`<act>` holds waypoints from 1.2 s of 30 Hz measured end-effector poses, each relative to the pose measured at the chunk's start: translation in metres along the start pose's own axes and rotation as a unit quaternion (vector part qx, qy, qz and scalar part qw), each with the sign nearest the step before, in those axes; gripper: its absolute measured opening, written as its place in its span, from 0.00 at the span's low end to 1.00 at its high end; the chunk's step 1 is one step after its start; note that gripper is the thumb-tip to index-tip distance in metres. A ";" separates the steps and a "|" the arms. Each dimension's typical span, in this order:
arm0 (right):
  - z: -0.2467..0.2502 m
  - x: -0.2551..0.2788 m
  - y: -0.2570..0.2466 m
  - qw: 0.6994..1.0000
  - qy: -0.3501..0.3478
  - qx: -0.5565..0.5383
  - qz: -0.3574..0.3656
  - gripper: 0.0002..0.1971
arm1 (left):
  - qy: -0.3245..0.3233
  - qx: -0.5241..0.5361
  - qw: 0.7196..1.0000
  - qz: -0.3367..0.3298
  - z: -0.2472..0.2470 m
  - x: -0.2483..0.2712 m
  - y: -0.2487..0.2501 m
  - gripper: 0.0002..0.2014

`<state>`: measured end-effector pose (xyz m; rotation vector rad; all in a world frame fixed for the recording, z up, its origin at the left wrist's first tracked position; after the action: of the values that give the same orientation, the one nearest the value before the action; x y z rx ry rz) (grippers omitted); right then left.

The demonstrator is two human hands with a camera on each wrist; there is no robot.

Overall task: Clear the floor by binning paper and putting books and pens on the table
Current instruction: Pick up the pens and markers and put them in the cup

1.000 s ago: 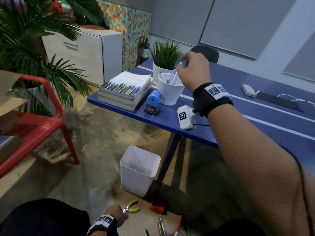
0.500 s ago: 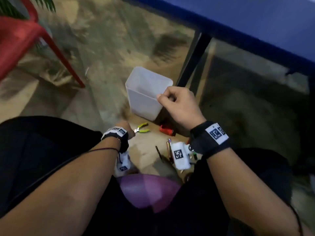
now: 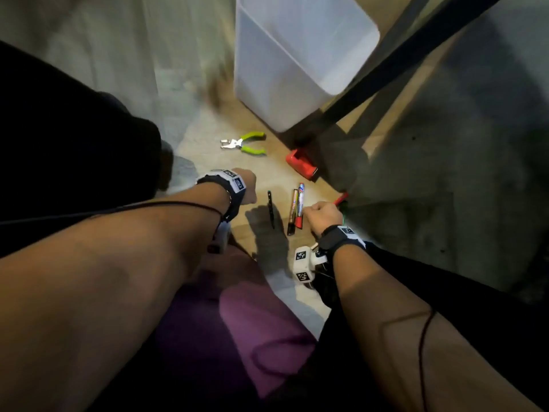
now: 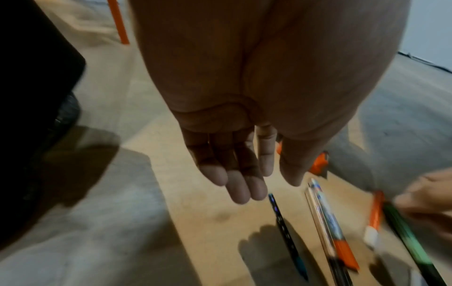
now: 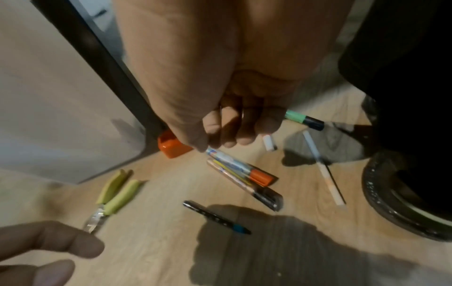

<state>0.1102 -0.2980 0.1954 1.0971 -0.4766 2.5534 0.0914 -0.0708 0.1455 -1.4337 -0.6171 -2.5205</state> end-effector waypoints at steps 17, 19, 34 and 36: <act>-0.083 -0.083 0.010 0.990 -0.016 0.135 0.027 0.25 | -0.087 0.002 0.994 -0.058 -0.108 -0.114 0.043 0.29; -0.085 -0.088 0.009 0.990 -0.022 0.135 0.027 0.22 | -0.106 0.010 0.993 -0.040 -0.094 -0.092 0.046 0.26; -0.113 -0.097 -0.013 0.985 -0.069 0.148 0.047 0.16 | 0.040 -0.050 0.996 0.055 -0.052 -0.077 -0.030 0.14; -0.111 -0.098 -0.013 0.990 -0.075 0.108 0.054 0.14 | 0.058 -0.045 0.996 0.043 -0.046 -0.074 -0.031 0.15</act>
<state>0.1094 -0.2552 0.0529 1.3830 -0.3082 2.6781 0.0833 -0.0664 0.0539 -1.3001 -0.4165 -2.5709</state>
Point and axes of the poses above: each hand's wrist, its own x-axis away from the middle knuckle, its own z-axis out of the back of the hand, y = z × x, the point moved 3 cm from there along -x, towards the middle knuckle, and after that the axes turned 1 degree about z, right-handed, at the moved point
